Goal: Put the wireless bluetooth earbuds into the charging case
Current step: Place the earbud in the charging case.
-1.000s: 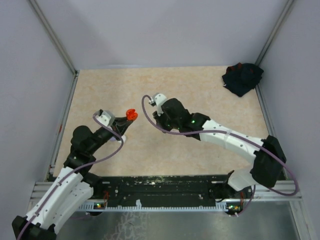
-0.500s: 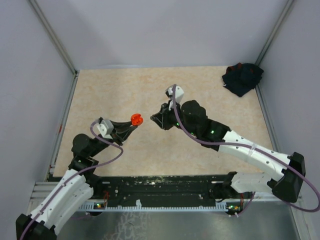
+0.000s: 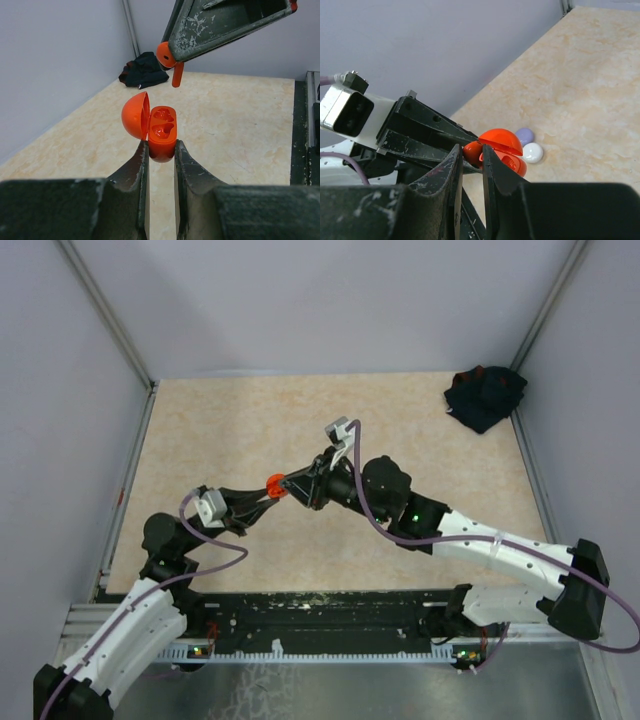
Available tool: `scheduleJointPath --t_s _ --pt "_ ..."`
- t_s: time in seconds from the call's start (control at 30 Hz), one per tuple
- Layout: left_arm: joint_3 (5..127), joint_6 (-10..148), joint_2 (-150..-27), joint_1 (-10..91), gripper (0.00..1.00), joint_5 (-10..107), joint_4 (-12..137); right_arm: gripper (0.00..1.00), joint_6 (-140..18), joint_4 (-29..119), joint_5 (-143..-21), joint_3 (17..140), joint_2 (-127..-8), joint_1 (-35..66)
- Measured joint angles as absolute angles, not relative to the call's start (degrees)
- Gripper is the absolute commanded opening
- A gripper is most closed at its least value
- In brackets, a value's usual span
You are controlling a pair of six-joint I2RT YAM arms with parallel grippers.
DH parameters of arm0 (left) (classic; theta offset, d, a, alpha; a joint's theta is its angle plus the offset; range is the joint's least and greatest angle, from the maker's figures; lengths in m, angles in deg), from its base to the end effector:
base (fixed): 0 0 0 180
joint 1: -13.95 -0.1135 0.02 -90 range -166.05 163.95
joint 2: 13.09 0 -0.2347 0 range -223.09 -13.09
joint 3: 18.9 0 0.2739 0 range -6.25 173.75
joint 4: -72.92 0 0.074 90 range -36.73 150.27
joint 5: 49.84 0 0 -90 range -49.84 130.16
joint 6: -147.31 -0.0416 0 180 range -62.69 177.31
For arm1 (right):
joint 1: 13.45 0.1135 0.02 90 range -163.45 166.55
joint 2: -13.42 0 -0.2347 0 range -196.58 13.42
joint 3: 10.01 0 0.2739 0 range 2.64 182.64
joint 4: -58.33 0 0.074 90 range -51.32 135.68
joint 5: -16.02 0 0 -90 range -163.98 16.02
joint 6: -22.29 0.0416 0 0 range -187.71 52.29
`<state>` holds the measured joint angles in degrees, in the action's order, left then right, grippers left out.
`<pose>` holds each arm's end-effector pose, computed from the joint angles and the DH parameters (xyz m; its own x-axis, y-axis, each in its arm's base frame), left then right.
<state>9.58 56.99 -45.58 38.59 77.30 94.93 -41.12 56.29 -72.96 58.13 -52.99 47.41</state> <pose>0.1688 -0.1050 0.2535 0.2856 -0.1261 -0.9500 0.8527 0.4859 0.1919 0.1543 0.2752 0.3362 -0.3894 0.2207 -0.8943 -0.7720 0.4514 0.4475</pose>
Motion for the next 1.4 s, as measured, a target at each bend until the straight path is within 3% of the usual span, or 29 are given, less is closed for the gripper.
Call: scheduleJointPath --t_s 0.97,1.4 --pt "8.6 57.6 -44.7 38.6 0.0 78.2 98.8 0.02 -38.5 59.8 -71.6 56.6 -55.7 48.5" --pt "8.4 58.0 -44.5 38.6 0.0 78.0 98.8 0.26 -39.2 59.4 -70.1 56.6 -56.5 49.2"
